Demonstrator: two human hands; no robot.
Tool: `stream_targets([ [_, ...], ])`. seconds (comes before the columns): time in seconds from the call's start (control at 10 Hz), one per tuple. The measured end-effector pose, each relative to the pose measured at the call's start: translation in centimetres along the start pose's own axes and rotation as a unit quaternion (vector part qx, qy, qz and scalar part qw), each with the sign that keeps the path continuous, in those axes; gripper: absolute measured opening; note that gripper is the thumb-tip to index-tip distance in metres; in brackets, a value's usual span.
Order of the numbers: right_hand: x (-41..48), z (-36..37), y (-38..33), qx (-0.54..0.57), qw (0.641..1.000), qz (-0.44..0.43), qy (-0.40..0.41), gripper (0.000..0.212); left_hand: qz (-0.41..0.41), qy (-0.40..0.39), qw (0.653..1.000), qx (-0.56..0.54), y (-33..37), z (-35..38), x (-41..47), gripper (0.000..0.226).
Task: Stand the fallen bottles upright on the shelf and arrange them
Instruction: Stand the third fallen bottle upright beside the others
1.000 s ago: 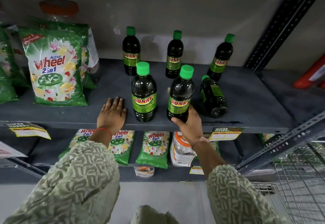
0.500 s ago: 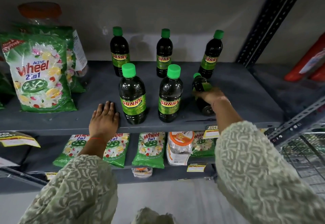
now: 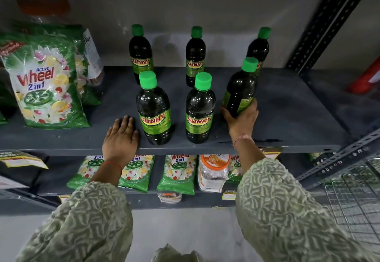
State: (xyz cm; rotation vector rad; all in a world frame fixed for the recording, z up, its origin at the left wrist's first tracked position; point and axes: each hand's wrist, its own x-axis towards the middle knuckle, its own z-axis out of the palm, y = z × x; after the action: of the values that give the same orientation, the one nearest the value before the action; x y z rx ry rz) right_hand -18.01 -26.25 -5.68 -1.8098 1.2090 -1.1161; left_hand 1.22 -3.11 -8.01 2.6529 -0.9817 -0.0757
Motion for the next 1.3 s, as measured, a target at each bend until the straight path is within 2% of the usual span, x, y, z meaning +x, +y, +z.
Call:
stream_targets([
  [0.2,0.0,0.1,-0.5,-0.036,0.999,0.014,0.018,0.096,0.001,-0.005,1.000,0.003,-0.1,-0.1,-0.1,0.051],
  [0.4,-0.3,-0.2,-0.4,0.042,0.998,0.041,-0.036,0.099,0.004,-0.015,1.000,0.007,-0.1,-0.1,-0.1,0.052],
  [0.5,-0.1,-0.2,-0.7,-0.024,0.999,0.026,-0.019,0.111,0.006,-0.015,1.000,0.009,-0.1,-0.2,-0.1,0.052],
  [0.6,0.2,-0.1,-0.1,0.011,1.000,0.015,-0.008,0.094,0.005,-0.015,1.000,0.008,0.0,-0.2,-0.1,0.052],
  [0.7,-0.1,-0.6,0.0,0.070,0.995,0.060,-0.045,0.080,0.007,-0.015,1.000,0.011,-0.1,-0.3,-0.1,0.052],
  [0.8,0.1,-0.6,-0.1,0.093,0.992,0.063,-0.061,0.088,0.003,-0.016,1.000,0.011,-0.1,-0.2,-0.1,0.052],
  [0.9,0.2,-0.4,0.0,0.026,0.999,0.039,-0.027,0.108,0.001,-0.018,1.000,0.013,-0.1,-0.1,0.0,0.052],
  [1.0,0.3,-0.5,0.2,0.054,0.997,0.044,-0.030,0.086,0.001,-0.021,1.000,0.015,0.0,-0.1,0.0,0.053],
  [1.1,0.7,-1.2,0.6,0.097,0.989,0.086,-0.070,0.062,0.000,-0.021,1.000,0.012,-0.1,-0.2,0.1,0.053],
  [1.2,1.2,-1.7,1.1,0.083,0.988,0.075,-0.109,0.064,0.001,-0.020,1.000,0.013,-0.1,-0.2,0.0,0.053],
  [1.3,1.6,-1.5,0.7,0.051,0.990,0.055,-0.121,0.100,0.001,-0.016,1.000,0.013,-0.1,-0.1,-0.1,0.053],
])
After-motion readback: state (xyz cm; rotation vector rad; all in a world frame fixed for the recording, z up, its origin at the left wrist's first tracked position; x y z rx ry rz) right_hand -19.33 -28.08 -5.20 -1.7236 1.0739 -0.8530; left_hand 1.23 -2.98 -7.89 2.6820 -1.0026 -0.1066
